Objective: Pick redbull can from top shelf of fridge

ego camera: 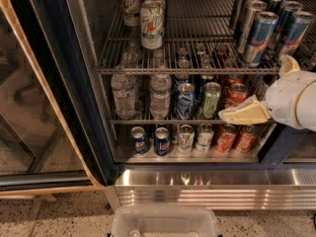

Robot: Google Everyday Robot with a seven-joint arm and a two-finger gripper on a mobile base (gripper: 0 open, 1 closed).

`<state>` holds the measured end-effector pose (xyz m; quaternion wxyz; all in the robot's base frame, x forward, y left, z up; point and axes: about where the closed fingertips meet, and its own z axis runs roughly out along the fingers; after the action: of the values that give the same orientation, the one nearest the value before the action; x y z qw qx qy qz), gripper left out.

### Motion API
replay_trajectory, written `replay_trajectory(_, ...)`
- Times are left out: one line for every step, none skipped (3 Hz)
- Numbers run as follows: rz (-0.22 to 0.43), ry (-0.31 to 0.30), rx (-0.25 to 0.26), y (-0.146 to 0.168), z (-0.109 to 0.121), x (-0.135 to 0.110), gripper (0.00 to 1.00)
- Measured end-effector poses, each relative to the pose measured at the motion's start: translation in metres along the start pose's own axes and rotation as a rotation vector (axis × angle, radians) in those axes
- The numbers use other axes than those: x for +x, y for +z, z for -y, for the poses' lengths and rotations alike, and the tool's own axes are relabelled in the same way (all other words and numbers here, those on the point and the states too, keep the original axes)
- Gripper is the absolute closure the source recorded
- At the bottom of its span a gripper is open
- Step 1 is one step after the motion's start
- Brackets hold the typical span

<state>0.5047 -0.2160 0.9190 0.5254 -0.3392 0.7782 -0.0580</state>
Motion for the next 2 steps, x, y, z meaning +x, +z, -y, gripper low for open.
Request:
replay_trajectory(0.046, 0.039, 0.021, 0.007, 0.002, -0.008, 0.00)
replay_trajectory(0.112, 0.087, 0.086, 0.014, 0.010, -0.020, 0.00)
